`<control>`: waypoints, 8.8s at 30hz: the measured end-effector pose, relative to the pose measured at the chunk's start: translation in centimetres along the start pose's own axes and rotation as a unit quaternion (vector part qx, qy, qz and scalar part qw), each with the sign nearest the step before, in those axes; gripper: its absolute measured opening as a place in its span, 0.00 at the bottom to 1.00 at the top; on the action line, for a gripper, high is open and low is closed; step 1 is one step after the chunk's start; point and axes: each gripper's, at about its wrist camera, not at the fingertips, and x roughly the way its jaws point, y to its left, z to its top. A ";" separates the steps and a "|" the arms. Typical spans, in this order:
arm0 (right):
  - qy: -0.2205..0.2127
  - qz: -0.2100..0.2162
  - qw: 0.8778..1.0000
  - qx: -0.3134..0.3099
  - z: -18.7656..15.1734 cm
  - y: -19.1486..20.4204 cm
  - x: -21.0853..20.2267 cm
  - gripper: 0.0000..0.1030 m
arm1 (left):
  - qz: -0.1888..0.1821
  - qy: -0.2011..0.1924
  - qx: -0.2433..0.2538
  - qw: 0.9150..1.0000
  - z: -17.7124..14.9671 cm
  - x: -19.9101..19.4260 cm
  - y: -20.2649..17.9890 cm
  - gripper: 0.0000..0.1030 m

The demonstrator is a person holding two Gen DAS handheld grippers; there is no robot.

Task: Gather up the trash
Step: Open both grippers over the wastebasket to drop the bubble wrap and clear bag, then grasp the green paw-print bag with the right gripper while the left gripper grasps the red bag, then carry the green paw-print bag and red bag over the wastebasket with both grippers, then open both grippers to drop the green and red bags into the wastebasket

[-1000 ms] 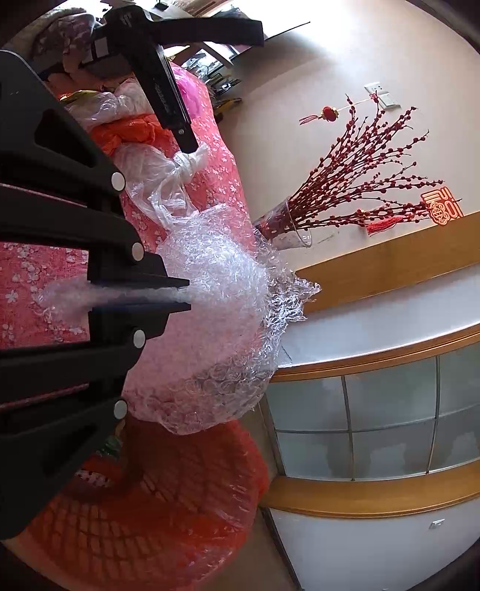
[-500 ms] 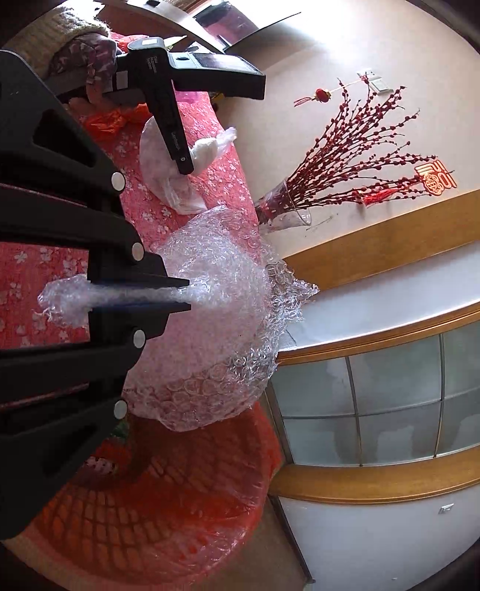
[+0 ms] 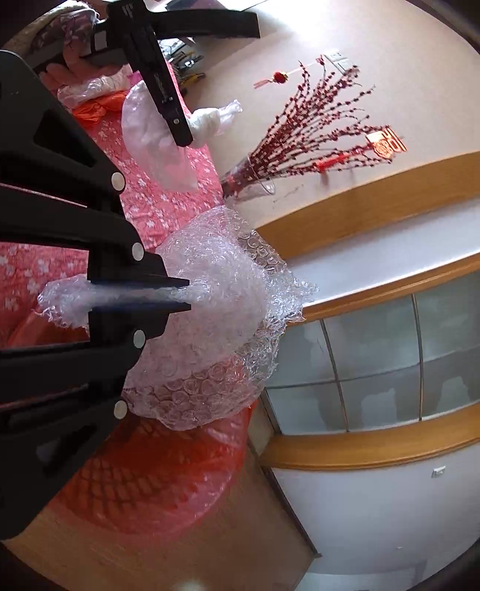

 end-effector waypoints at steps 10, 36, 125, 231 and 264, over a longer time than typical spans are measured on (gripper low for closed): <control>-0.024 -0.037 0.999 0.027 0.5 -3.3 -2.5 0.07 | -0.064 0.001 0.056 0.996 -0.4 0.2 -6.2 0.16; -0.042 -0.098 0.991 0.080 0.5 -9.1 -4.1 0.07 | -0.137 0.046 0.132 0.981 -2.4 4.3 -16.2 0.17; 0.104 0.238 0.939 -0.226 -10.8 28.6 1.3 0.30 | 0.273 -0.134 -0.145 0.942 -14.5 -20.1 22.0 0.19; -0.045 -0.046 0.997 0.042 1.5 -5.9 -2.5 0.04 | -0.073 -0.057 0.123 0.988 -1.7 0.6 -12.2 0.19; -0.028 -0.050 0.998 0.014 0.6 -5.0 -1.6 0.43 | 0.000 -0.056 0.092 0.994 -4.3 -0.5 -7.4 0.45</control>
